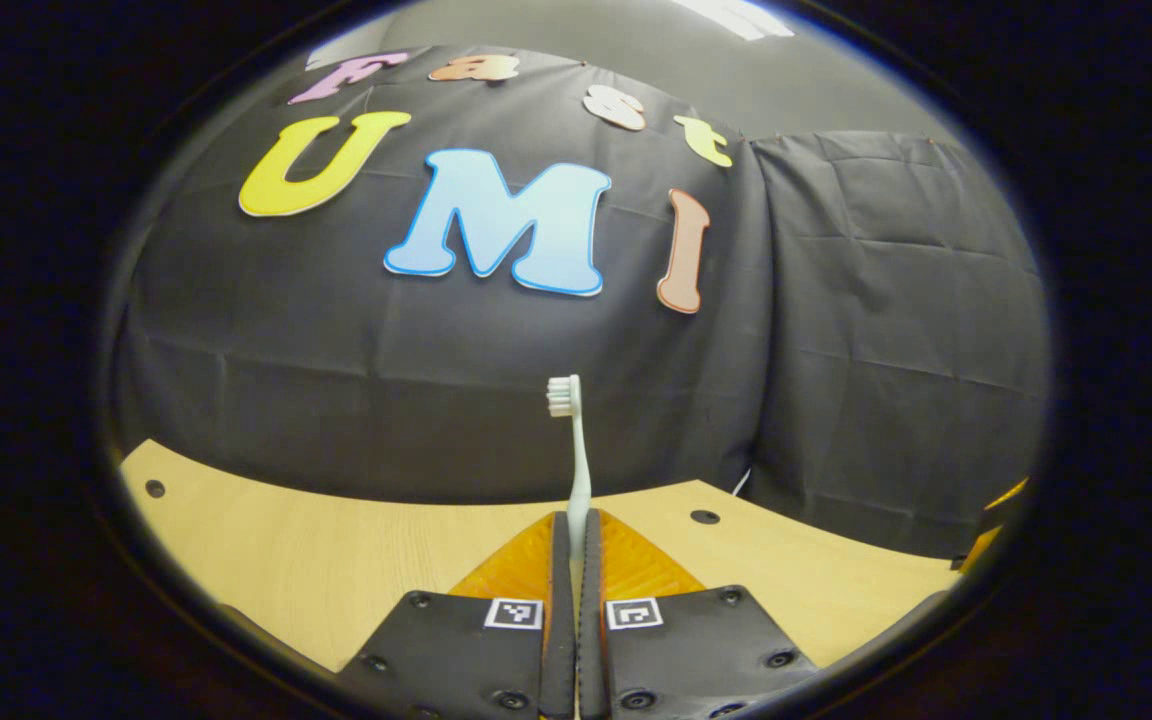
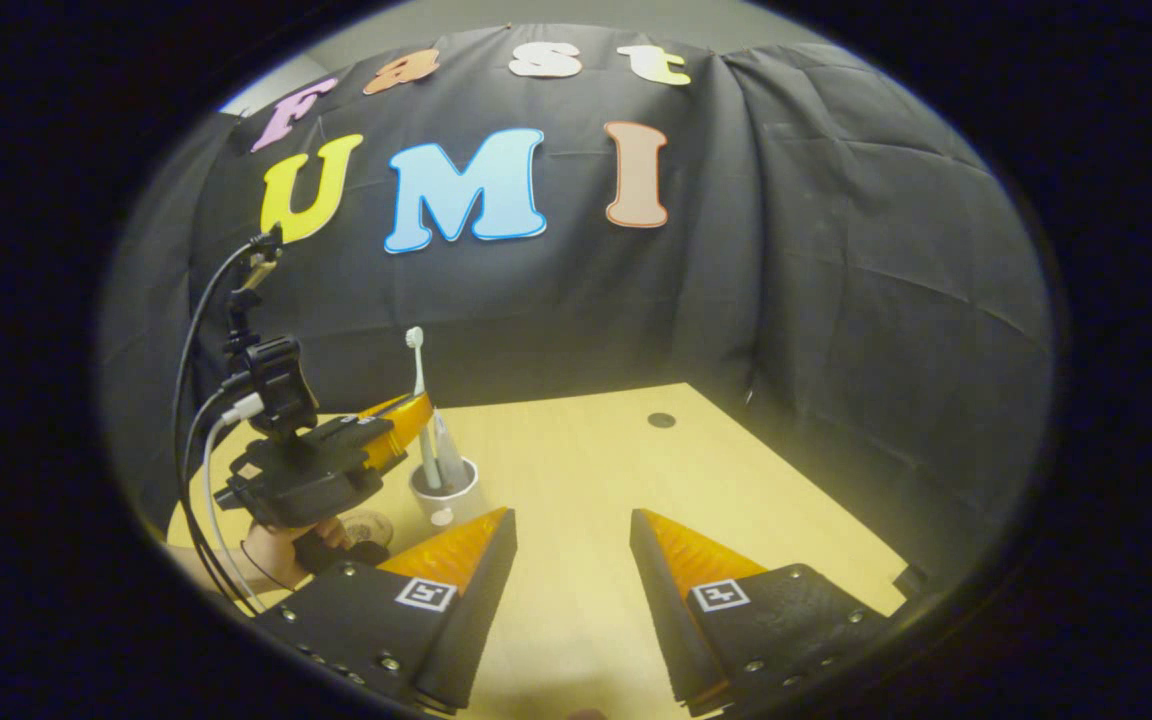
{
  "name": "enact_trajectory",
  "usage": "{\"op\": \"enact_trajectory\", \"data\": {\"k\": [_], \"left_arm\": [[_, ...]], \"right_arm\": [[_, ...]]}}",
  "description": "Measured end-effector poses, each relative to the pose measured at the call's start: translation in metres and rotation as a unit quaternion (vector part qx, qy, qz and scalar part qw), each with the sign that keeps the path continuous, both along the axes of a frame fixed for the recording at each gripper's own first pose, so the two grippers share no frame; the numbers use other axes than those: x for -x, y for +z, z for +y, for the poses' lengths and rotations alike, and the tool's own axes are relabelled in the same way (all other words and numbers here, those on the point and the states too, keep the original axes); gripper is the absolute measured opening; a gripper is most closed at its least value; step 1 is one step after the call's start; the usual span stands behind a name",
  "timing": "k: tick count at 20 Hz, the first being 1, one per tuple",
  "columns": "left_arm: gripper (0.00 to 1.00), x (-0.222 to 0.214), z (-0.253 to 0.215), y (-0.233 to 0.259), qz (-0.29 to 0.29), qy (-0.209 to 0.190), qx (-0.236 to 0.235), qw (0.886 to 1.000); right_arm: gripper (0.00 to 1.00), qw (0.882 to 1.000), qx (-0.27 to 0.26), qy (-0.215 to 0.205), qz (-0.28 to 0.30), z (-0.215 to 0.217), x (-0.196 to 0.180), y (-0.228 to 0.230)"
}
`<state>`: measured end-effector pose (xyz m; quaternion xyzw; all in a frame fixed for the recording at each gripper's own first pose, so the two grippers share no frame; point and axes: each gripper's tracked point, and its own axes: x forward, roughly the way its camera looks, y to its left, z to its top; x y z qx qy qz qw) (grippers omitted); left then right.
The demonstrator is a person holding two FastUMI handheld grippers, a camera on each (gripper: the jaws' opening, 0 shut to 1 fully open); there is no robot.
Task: Put the toothbrush and toothpaste on the desktop into the cup, then pick up the cup and place it on the coaster on the desktop.
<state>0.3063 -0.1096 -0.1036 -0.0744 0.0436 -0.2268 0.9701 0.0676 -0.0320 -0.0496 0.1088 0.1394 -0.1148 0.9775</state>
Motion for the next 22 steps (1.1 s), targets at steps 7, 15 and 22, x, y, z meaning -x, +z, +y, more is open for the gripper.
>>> {"op": "enact_trajectory", "data": {"k": [7,15,22], "left_arm": [[0.14,0.005,0.003,0.003,-0.005,0.001,-0.006,1.0],[0.6,0.022,0.006,0.006,0.012,0.004,-0.023,1.0],[0.82,0.057,0.031,0.032,0.008,0.046,-0.036,0.998]], "right_arm": [[0.97,1.0,-0.004,0.007,0.006,-0.001,0.008,-0.007],[0.97,0.999,-0.021,0.032,-0.002,0.004,0.0,0.001],[0.97,0.998,-0.025,0.061,0.0,0.009,-0.018,0.016]]}}
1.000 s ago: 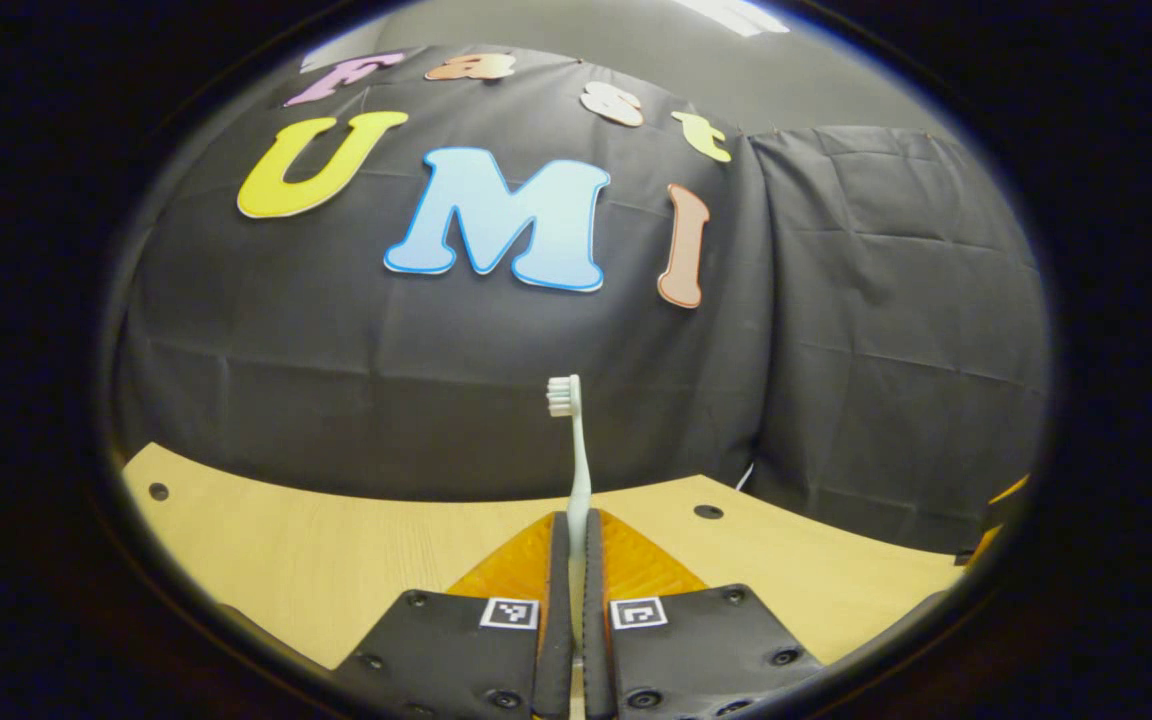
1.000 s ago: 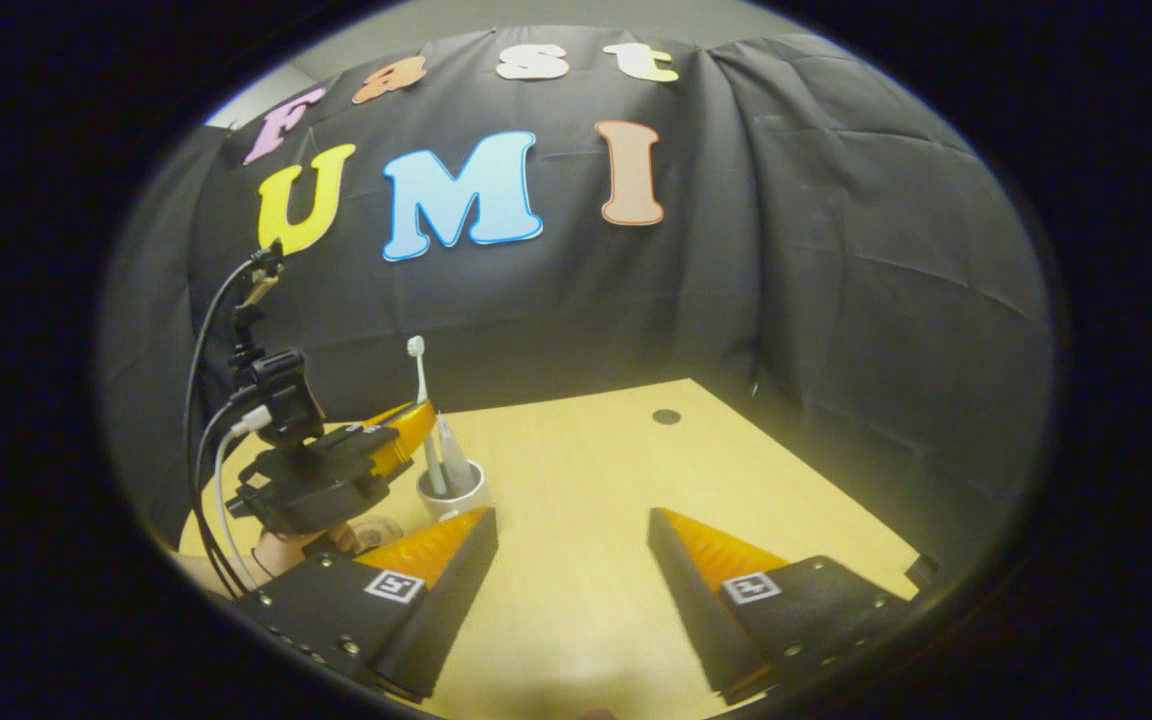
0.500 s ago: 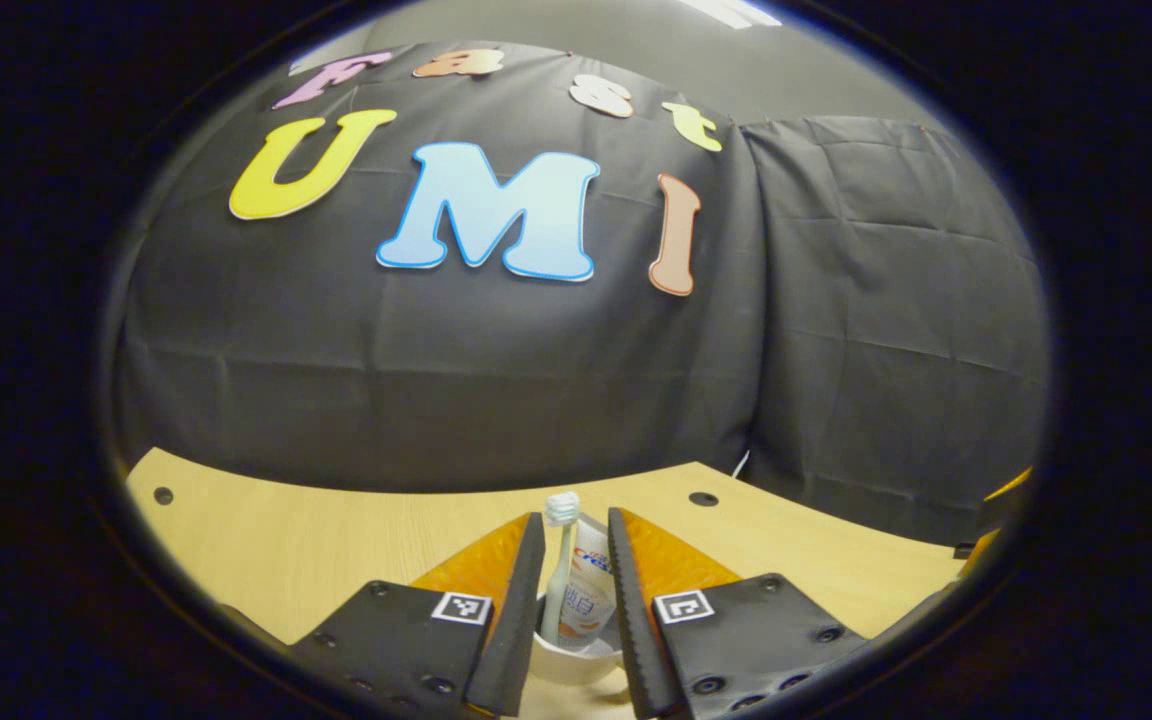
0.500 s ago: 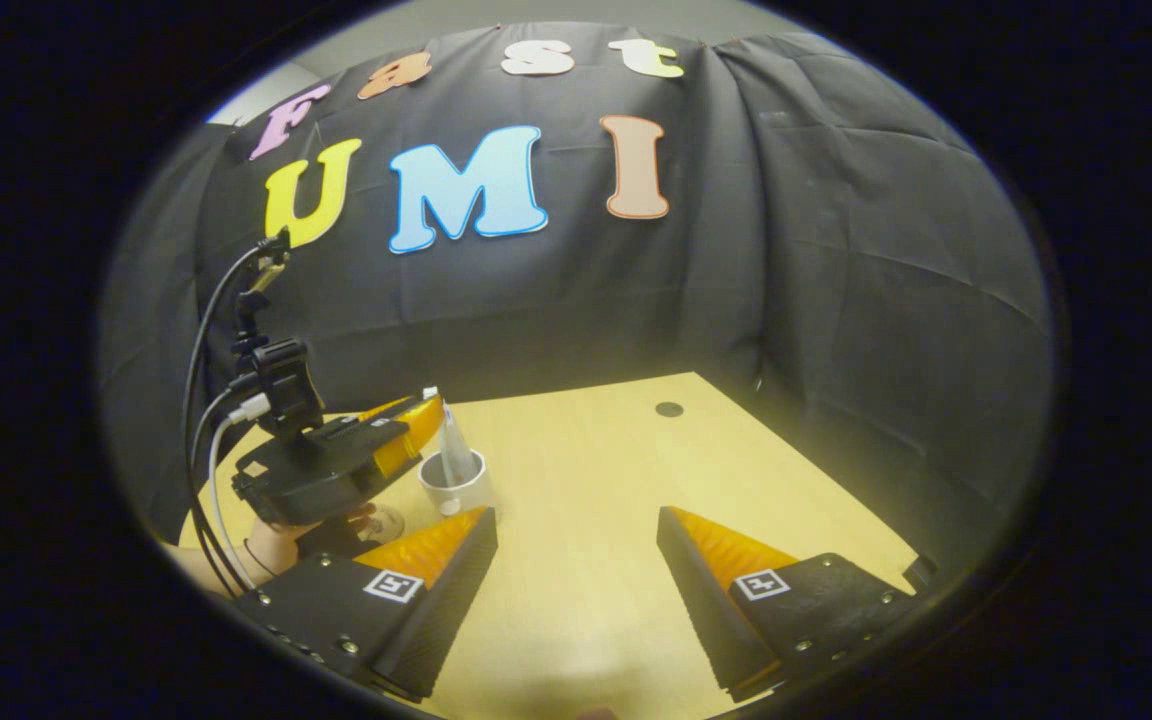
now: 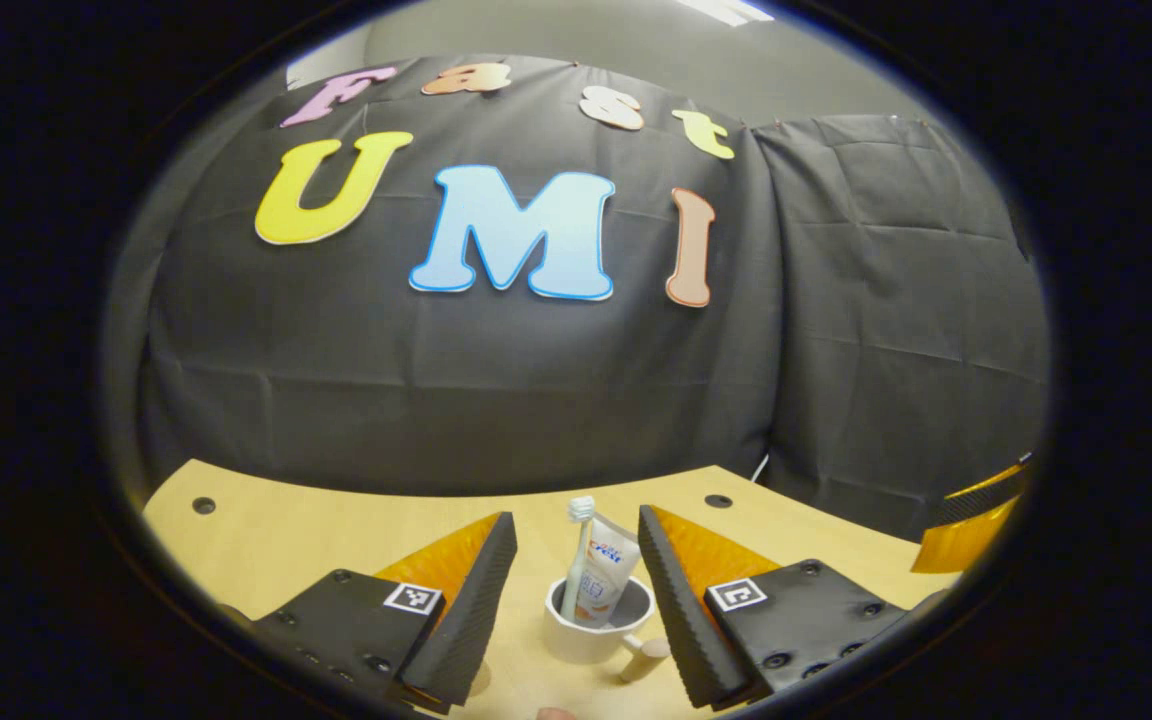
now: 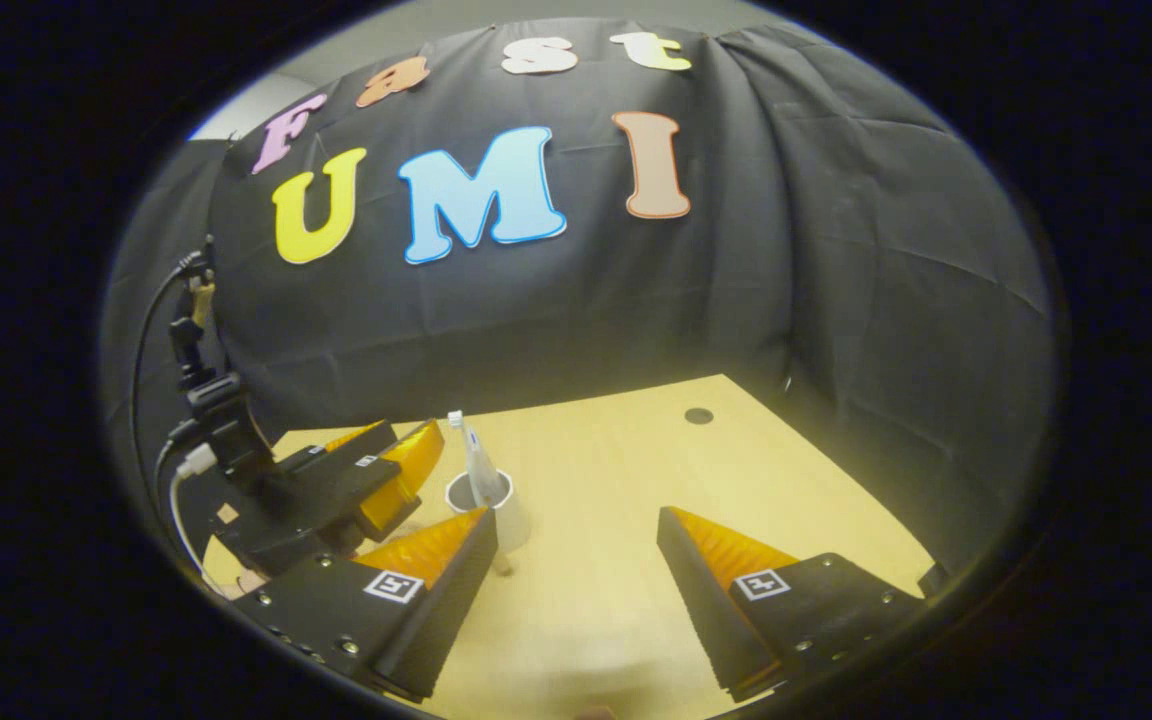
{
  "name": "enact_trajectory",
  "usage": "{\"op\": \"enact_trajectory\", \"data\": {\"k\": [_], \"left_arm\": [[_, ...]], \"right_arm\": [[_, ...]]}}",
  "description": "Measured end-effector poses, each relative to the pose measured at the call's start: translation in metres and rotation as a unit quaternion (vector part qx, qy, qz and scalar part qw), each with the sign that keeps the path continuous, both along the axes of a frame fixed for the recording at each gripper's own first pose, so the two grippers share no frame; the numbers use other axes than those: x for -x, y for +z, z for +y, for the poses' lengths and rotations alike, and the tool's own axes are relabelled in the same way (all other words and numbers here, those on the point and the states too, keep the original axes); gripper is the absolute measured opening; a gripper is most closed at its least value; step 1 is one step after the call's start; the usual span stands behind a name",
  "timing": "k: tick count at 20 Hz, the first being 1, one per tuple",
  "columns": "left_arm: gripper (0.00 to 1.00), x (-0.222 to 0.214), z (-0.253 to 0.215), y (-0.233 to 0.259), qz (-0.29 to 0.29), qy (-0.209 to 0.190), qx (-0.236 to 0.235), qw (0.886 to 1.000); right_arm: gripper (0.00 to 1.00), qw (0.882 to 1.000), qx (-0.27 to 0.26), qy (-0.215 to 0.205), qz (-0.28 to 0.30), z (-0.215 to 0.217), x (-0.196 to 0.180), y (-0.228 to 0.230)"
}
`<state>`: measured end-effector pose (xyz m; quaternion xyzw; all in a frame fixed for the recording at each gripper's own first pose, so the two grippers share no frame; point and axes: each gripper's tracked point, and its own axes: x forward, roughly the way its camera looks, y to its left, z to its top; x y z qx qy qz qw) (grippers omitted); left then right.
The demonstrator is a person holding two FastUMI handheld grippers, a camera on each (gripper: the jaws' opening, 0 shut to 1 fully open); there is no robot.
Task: Put the toothbrush and toothpaste on the desktop into the cup, then pick up the cup and place it on the coaster on the desktop.
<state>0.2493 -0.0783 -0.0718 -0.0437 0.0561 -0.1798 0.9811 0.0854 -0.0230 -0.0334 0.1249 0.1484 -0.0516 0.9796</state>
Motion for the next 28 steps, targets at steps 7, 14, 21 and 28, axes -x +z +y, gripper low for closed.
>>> {"op": "enact_trajectory", "data": {"k": [7,14,21,28], "left_arm": [[0.84,0.05,0.044,0.012,0.025,0.065,-0.021,0.997],[0.96,0.088,0.083,0.009,0.059,0.12,-0.012,0.991],[0.96,0.113,0.109,-0.015,0.111,0.148,-0.003,0.983],[0.96,0.125,0.124,-0.027,0.131,0.161,-0.004,0.978]], "right_arm": [[0.97,0.997,0.0,0.064,0.048,0.039,-0.021,-0.008],[0.97,0.987,0.031,0.107,0.112,0.065,-0.04,-0.028],[0.97,0.972,0.047,0.124,0.193,0.075,-0.074,-0.064],[0.96,0.948,0.085,0.152,0.268,0.082,-0.1,-0.092]]}}
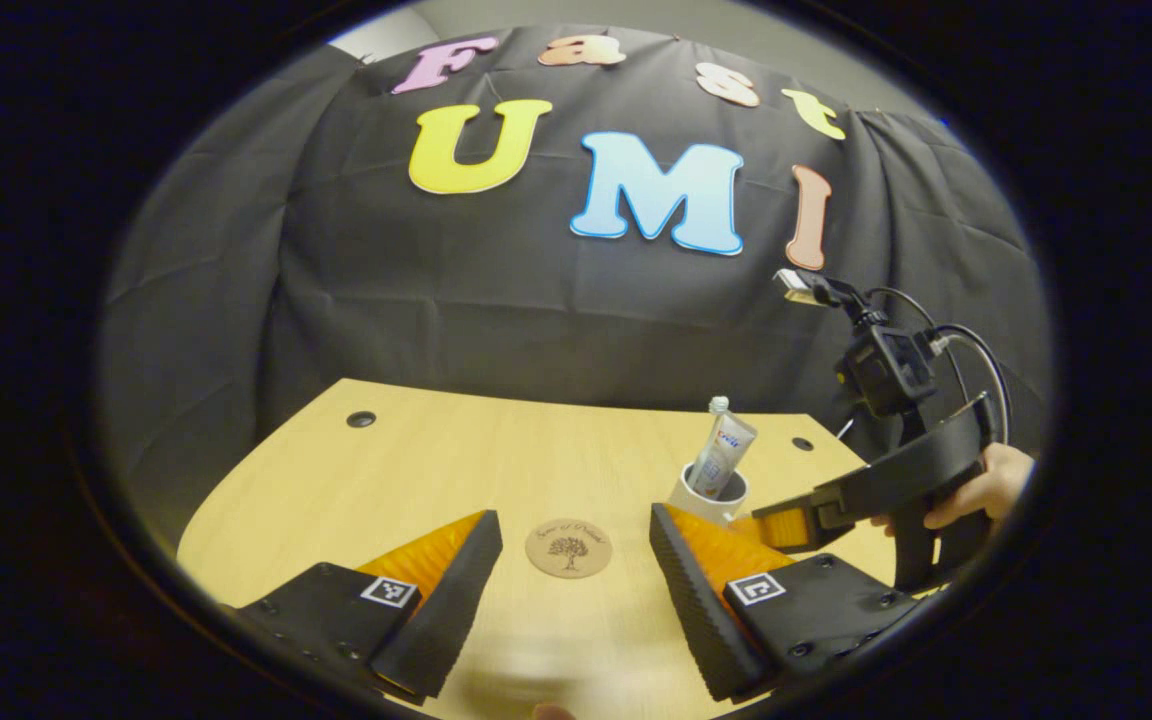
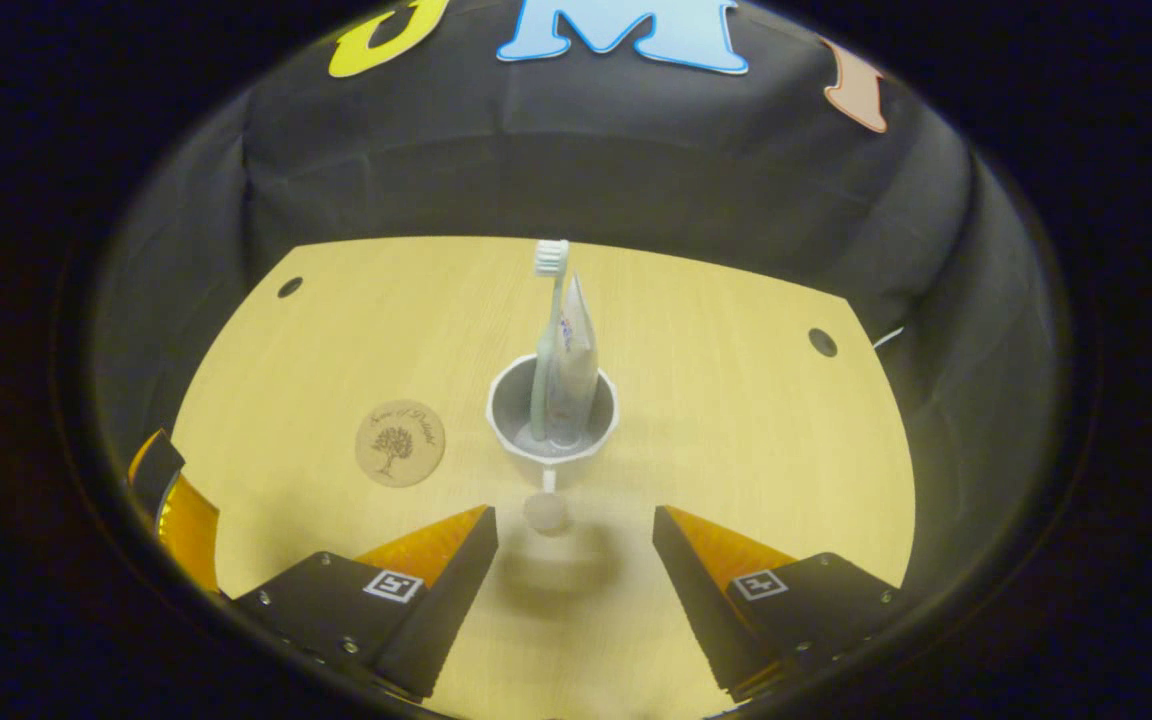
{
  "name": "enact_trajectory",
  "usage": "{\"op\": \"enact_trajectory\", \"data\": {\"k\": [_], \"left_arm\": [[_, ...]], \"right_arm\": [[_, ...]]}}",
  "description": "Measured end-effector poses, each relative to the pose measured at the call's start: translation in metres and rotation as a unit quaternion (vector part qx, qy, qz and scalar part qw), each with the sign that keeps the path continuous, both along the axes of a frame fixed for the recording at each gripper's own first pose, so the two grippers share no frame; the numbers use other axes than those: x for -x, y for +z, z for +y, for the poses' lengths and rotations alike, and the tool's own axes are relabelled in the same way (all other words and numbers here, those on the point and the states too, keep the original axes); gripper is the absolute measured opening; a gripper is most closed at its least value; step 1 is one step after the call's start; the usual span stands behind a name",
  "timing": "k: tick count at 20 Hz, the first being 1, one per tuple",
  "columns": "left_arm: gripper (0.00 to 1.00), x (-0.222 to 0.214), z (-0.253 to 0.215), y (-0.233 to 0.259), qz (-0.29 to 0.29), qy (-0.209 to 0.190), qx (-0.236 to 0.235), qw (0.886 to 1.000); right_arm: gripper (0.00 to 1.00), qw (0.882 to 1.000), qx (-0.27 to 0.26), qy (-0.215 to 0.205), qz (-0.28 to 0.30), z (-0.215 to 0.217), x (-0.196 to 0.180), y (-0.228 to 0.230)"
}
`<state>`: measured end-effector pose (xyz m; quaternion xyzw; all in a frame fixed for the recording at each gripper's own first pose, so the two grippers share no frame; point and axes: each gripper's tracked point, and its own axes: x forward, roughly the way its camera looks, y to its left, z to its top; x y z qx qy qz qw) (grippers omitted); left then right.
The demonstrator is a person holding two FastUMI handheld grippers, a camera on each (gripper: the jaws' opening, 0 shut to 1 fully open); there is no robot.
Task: Put the toothbrush and toothpaste on the desktop into the cup, then pick up the cup and place it on the coaster on the desktop.
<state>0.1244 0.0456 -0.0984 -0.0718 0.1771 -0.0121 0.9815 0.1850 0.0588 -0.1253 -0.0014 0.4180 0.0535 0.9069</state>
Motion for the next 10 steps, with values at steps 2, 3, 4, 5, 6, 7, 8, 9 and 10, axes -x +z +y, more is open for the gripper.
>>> {"op": "enact_trajectory", "data": {"k": [2,3,4,5,6,7,8,9,10], "left_arm": [[0.97,-0.001,0.003,-0.007,0.007,0.004,0.001,1.0],[0.96,0.001,0.005,-0.01,0.009,0.005,0.001,1.0],[0.99,0.002,0.006,-0.011,0.012,0.006,0.002,1.0],[0.99,0.002,0.007,-0.014,0.014,0.007,0.001,1.0],[0.94,0.003,0.008,-0.017,0.018,0.008,0.002,1.0],[0.94,0.005,0.01,-0.02,0.022,0.01,0.003,1.0],[0.96,0.007,0.011,-0.023,0.027,0.011,0.005,1.0],[0.96,0.009,0.011,-0.026,0.031,0.012,0.006,0.999],[0.99,0.009,0.012,-0.029,0.034,0.014,0.006,0.999]], "right_arm": [[0.96,1.0,0.001,0.007,0.026,0.003,-0.005,-0.008],[0.96,0.999,-0.001,0.008,0.037,0.005,-0.008,-0.011],[0.96,0.999,0.001,0.011,0.051,0.006,-0.01,-0.018],[0.96,0.998,0.004,0.012,0.063,0.006,-0.012,-0.023],[0.95,0.997,0.008,0.012,0.072,0.006,-0.016,-0.028],[0.95,0.997,0.012,0.012,0.078,0.006,-0.019,-0.031],[0.95,0.996,0.014,0.013,0.083,0.007,-0.021,-0.032],[0.95,0.996,0.016,0.014,0.089,0.007,-0.025,-0.035],[0.94,0.995,0.017,0.016,0.096,0.009,-0.027,-0.039]]}}
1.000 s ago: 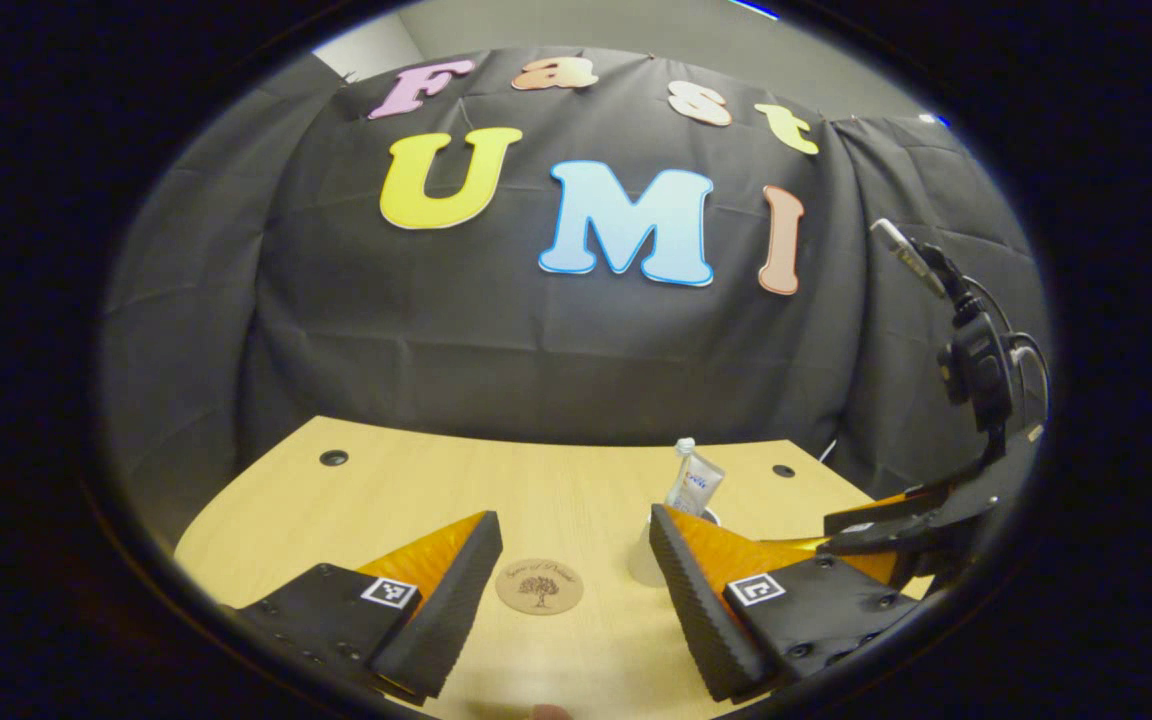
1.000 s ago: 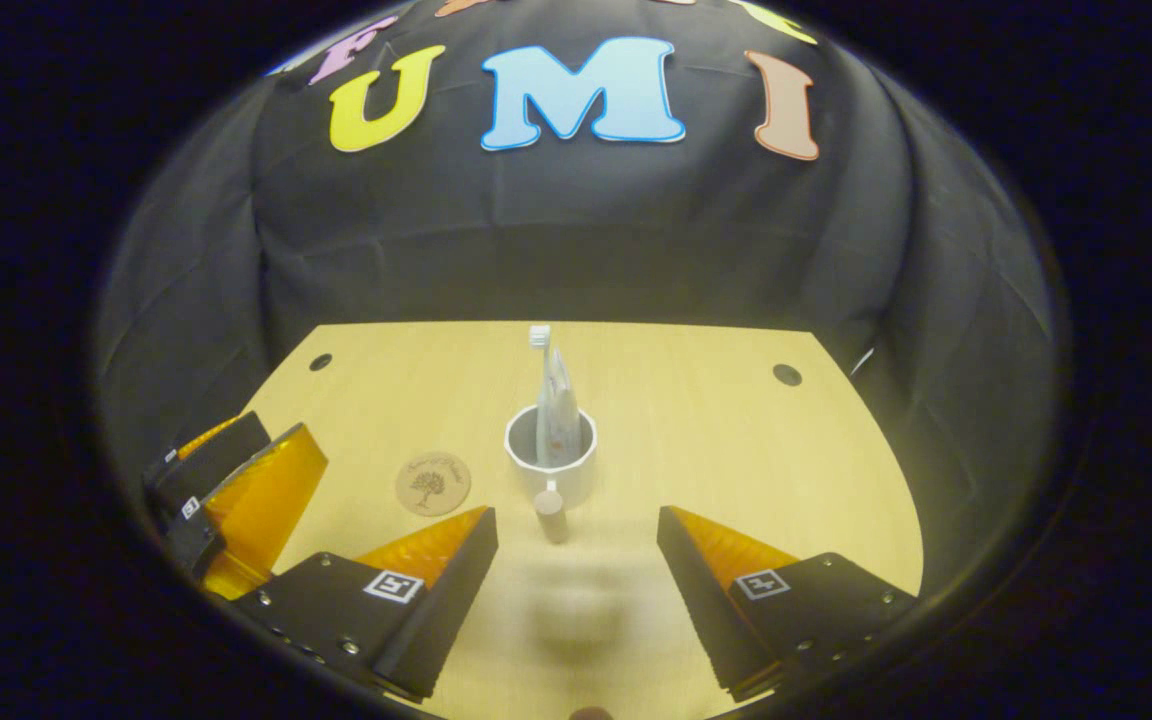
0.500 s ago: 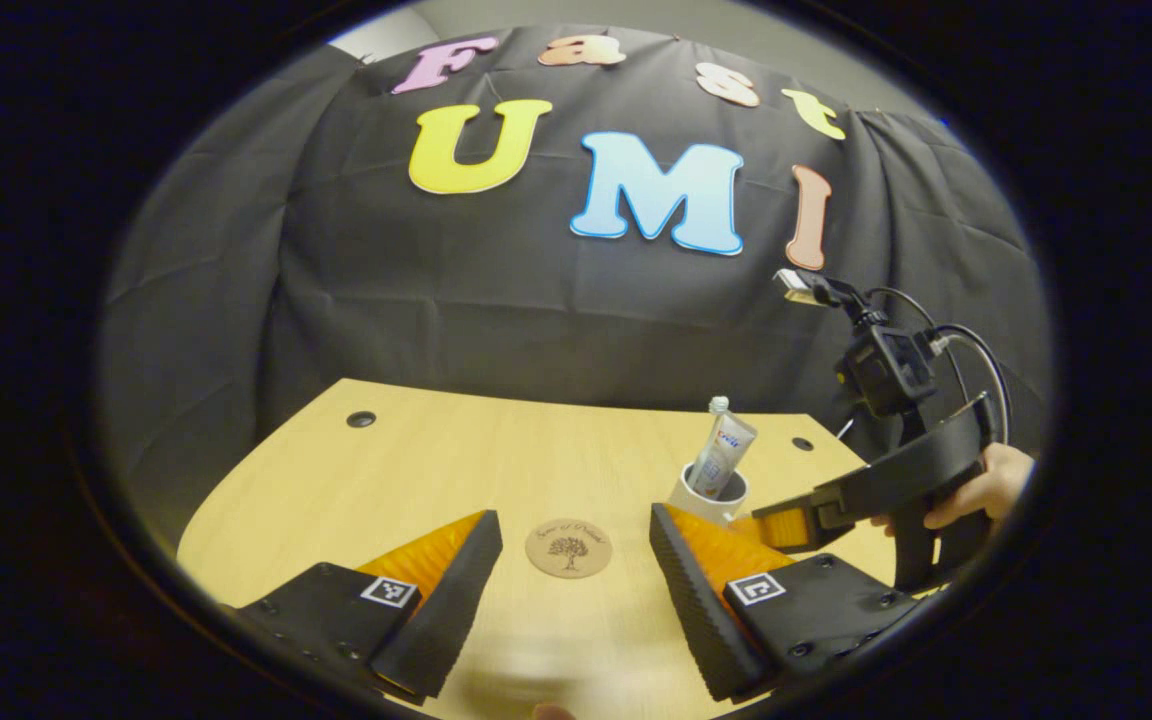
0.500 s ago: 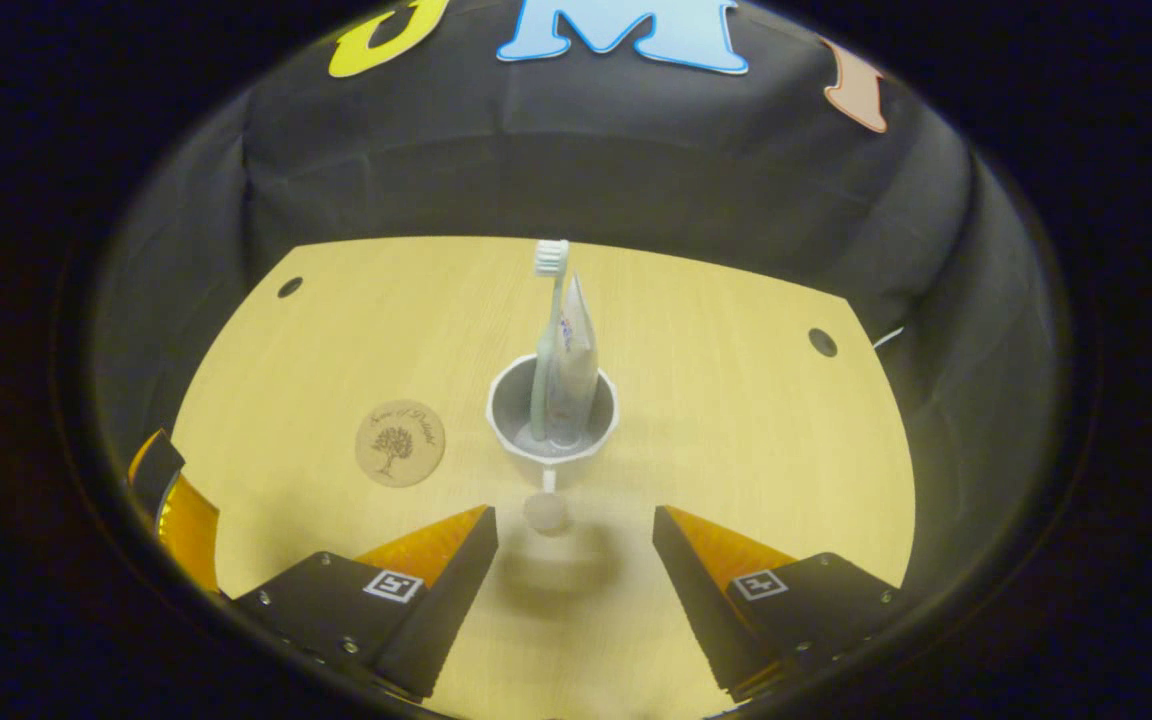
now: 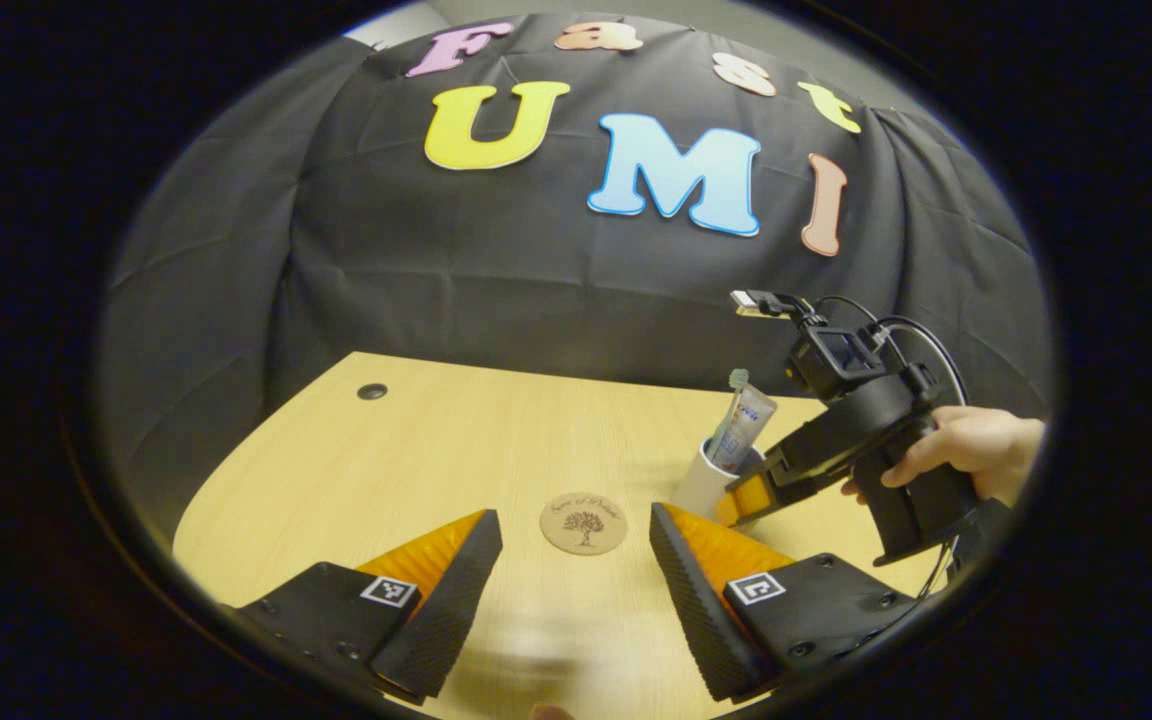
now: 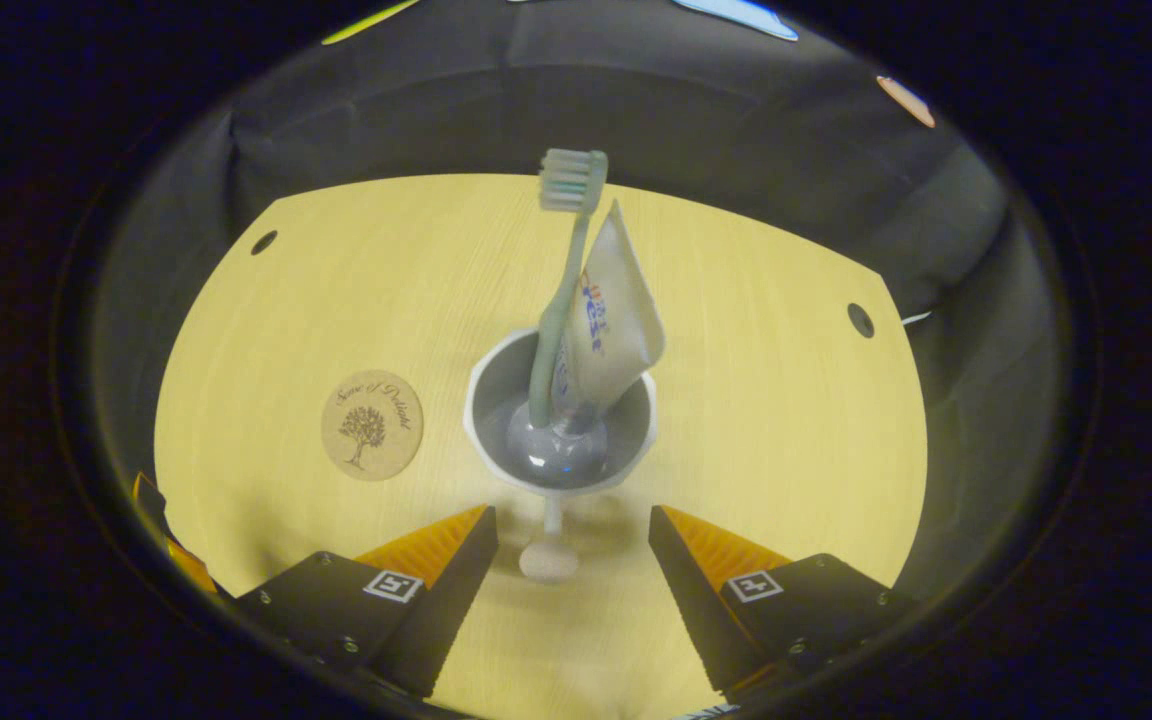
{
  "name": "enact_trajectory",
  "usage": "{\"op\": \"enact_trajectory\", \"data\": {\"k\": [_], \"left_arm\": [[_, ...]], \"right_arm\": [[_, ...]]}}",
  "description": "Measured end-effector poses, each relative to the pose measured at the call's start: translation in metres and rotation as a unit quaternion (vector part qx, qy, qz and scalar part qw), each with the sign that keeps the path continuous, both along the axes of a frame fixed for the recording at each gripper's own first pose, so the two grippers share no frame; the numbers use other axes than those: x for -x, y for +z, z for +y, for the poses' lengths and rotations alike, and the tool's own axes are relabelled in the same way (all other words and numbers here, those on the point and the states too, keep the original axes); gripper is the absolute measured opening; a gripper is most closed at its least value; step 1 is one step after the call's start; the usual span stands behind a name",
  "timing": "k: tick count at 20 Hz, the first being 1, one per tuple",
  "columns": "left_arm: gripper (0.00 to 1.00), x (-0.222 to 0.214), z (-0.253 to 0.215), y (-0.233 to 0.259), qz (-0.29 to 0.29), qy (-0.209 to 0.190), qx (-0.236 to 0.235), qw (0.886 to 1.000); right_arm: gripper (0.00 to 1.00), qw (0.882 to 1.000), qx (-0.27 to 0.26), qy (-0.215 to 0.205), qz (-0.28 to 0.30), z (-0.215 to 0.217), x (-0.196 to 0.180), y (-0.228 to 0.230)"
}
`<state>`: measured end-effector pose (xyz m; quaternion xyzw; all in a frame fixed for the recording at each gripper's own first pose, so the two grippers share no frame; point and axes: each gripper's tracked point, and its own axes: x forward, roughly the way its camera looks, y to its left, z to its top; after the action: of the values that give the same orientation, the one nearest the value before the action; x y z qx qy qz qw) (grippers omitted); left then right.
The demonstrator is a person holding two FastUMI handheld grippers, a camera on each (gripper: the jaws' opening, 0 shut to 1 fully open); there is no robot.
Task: Put the toothbrush and toothpaste on the desktop into the cup, then pick up the cup and place it on the coaster on the desktop.
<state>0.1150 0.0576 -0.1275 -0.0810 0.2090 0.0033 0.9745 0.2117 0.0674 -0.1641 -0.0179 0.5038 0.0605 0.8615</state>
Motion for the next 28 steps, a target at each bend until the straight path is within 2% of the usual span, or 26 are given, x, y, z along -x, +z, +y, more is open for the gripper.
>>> {"op": "enact_trajectory", "data": {"k": [2,4,7,9,10,13,14,16,17,18,19,20,22,28], "left_arm": [[0.96,0.004,0.005,-0.006,0.008,0.005,0.003,1.0],[0.97,0.006,0.008,-0.008,0.011,0.009,0.005,1.0],[0.97,0.009,0.012,-0.011,0.016,0.015,0.008,1.0],[0.97,0.008,0.014,-0.014,0.02,0.016,0.01,1.0],[0.99,0.009,0.014,-0.015,0.021,0.017,0.012,1.0],[0.97,0.011,0.013,-0.018,0.025,0.019,0.015,0.999],[0.97,0.012,0.012,-0.019,0.027,0.019,0.016,0.999],[0.99,0.013,0.01,-0.023,0.033,0.018,0.014,0.999],[0.97,0.014,0.01,-0.024,0.037,0.017,0.013,0.999],[0.97,0.014,0.01,-0.026,0.04,0.017,0.011,0.999],[0.98,0.014,0.01,-0.027,0.042,0.017,0.012,0.999],[0.98,0.016,0.01,-0.027,0.044,0.019,0.013,0.999],[0.98,0.017,0.011,-0.029,0.047,0.023,0.016,0.999],[0.98,0.025,0.02,-0.036,0.054,0.039,0.026,0.997]], "right_arm": [[0.94,1.0,0.012,0.011,0.018,0.003,-0.006,-0.009],[0.87,1.0,0.013,0.014,0.025,0.006,-0.009,-0.013],[0.84,0.999,0.018,0.014,0.037,0.006,-0.012,-0.023],[0.78,0.999,0.017,0.014,0.049,0.007,-0.013,-0.029],[0.78,0.998,0.016,0.014,0.054,0.006,-0.014,-0.032],[0.78,0.998,0.015,0.013,0.066,0.006,-0.018,-0.041],[0.74,0.998,0.011,0.015,0.068,0.007,-0.018,-0.043],[0.73,0.998,0.014,0.016,0.067,0.006,-0.019,-0.043],[0.62,0.998,0.013,0.019,0.065,0.008,-0.02,-0.045],[0.64,0.998,0.013,0.021,0.064,0.009,-0.021,-0.046],[0.55,0.998,0.015,0.024,0.06,0.01,-0.021,-0.046],[0.53,0.998,0.014,0.027,0.061,0.01,-0.021,-0.044],[0.37,0.998,0.007,0.019,0.064,0.01,-0.021,-0.045],[0.29,0.998,-0.003,0.019,0.061,0.01,-0.023,-0.045]]}}
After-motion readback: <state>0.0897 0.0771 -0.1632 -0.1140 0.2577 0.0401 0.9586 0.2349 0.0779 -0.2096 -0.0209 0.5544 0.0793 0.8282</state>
